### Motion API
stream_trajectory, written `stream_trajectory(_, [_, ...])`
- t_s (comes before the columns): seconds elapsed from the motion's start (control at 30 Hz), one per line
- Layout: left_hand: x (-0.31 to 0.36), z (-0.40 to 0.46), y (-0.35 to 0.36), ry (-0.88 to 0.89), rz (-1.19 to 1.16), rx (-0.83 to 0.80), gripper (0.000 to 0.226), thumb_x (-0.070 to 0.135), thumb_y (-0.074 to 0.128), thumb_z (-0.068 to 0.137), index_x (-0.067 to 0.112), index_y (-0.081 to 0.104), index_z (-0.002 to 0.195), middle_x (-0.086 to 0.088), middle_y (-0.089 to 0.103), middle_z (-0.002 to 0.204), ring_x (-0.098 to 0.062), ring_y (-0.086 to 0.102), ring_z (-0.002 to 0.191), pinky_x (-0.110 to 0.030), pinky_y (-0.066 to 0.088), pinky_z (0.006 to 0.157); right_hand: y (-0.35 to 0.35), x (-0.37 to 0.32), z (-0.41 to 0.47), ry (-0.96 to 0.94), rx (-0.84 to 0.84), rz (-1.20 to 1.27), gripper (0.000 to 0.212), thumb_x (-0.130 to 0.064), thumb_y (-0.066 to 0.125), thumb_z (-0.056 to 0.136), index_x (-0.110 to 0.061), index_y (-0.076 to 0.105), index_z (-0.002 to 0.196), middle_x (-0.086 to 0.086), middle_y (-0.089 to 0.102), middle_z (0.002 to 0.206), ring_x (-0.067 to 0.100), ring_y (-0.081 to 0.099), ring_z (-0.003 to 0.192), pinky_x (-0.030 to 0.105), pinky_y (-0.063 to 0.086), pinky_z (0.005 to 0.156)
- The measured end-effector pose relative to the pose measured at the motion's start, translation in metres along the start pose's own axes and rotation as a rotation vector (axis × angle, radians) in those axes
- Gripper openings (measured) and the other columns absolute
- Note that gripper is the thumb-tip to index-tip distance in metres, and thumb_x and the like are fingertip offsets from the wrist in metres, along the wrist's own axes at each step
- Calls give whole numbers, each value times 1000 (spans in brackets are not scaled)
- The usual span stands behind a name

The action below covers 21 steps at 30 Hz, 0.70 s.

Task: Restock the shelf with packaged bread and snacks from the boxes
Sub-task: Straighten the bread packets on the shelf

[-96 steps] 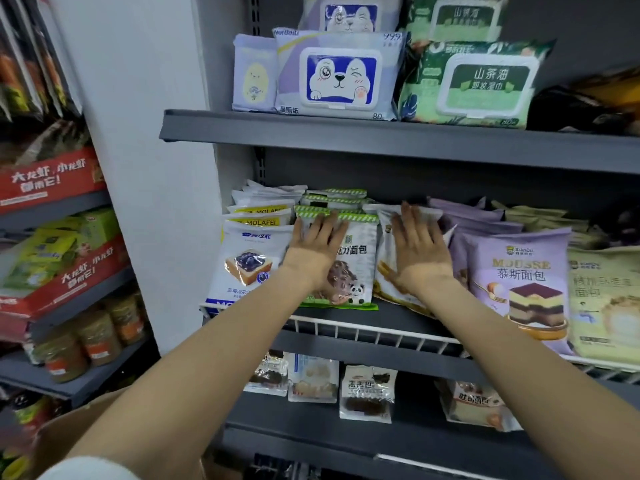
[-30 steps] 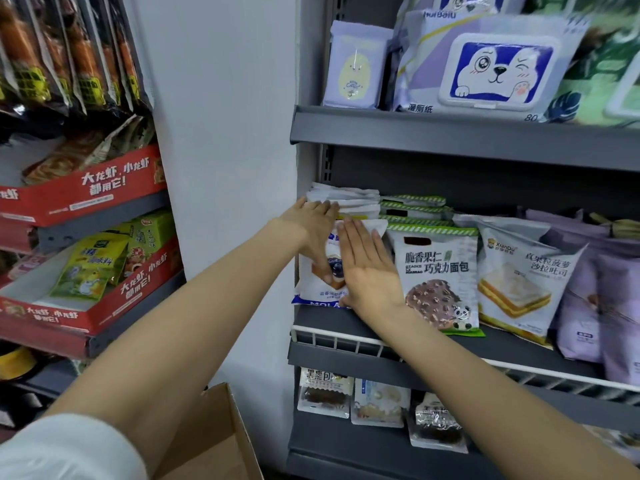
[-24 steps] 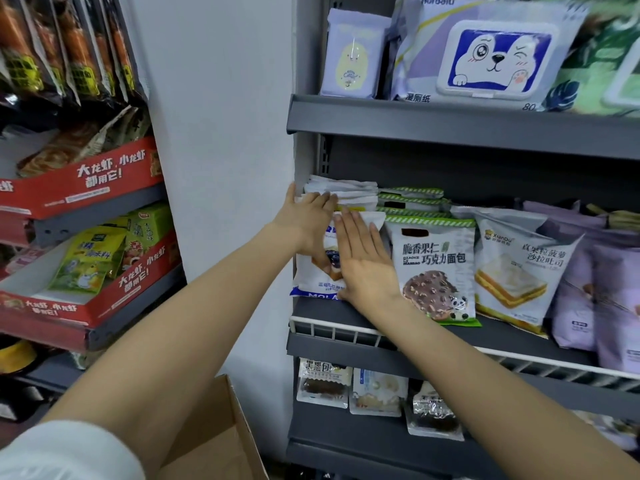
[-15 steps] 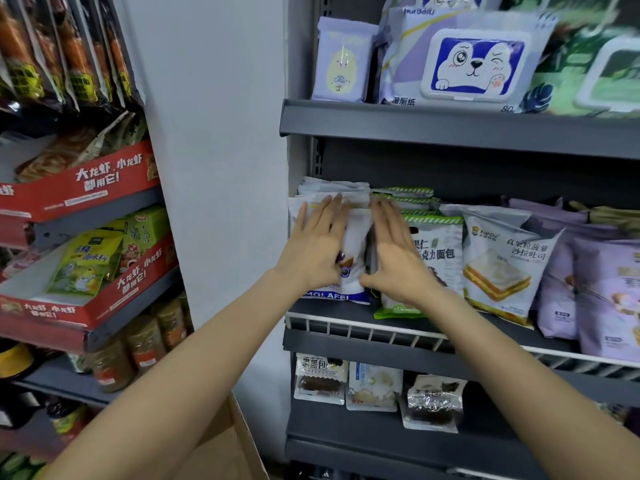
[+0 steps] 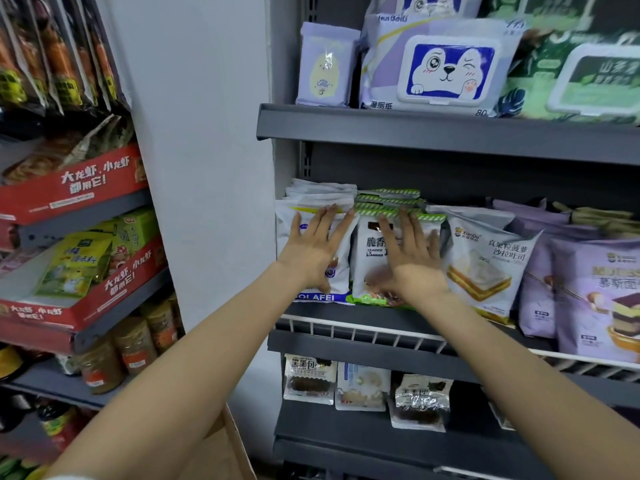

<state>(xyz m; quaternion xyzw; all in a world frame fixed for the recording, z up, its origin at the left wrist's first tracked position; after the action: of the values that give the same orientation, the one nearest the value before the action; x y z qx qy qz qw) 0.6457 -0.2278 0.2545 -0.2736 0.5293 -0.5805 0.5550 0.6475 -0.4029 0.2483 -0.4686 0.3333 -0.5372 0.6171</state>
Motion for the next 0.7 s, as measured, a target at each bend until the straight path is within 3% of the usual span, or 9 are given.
stream_trajectory(0.07, [0,0,0,4,9,10,138,47,81,61,19,-24,146,-12,-12,158,-27,-6,147,-60,5,113,6,-7,-1,33,90,-84,121,-50,76,67,-22,-7,151,17,-7,158,32,-1,147,63,7,112])
stream_trajectory(0.13, [0,-1,0,15,4,6,136,46,80,63,18,-23,147,-12,-14,158,-27,-8,147,-60,5,114,12,-12,2,86,150,-130,120,-47,86,49,-19,25,149,21,24,153,35,29,141,67,25,103])
stream_trajectory(0.2, [0,-3,-1,17,-12,6,134,45,80,64,18,-21,147,-12,-16,157,-28,-10,147,-59,4,114,15,-12,6,105,109,-135,119,-46,90,37,-17,41,142,21,39,146,35,43,133,68,34,96])
stream_trajectory(0.23, [0,-3,-1,16,-20,11,133,46,80,64,18,-21,148,-13,-17,157,-28,-11,147,-59,3,114,15,-13,8,96,91,-131,119,-47,89,40,-17,38,144,21,35,149,36,40,135,68,32,98])
stream_trajectory(0.37, [3,-7,-3,23,-90,32,135,59,76,61,19,-18,148,-12,-23,156,-28,-18,145,-54,-2,117,15,-9,12,7,72,-31,113,-50,69,75,-23,-11,150,15,-16,157,30,-9,147,61,5,114])
stream_trajectory(0.53, [17,7,-28,49,-215,174,112,50,69,74,16,-5,151,-5,-5,160,-21,-7,147,-39,-6,118,7,9,3,-28,78,78,121,-51,73,72,-21,-16,149,13,-16,156,30,-13,146,44,-3,118])
stream_trajectory(0.7, [34,49,-34,51,-22,-20,123,52,77,66,15,-5,151,-9,-1,159,-24,-4,148,-43,-5,118,0,18,12,-23,-9,-36,125,-51,72,72,-16,-21,147,11,-17,157,28,-19,145,44,-11,116])
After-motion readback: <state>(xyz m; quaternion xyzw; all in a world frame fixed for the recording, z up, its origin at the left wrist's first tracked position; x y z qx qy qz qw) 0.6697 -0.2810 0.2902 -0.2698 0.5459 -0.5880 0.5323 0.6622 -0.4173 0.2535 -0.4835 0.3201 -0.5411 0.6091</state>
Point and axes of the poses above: each hand's wrist, its own z-axis towards the middle knuckle, its own y-axis out of the palm, x = y × z, the point moved 2 cm from there along z, towards the middle knuckle
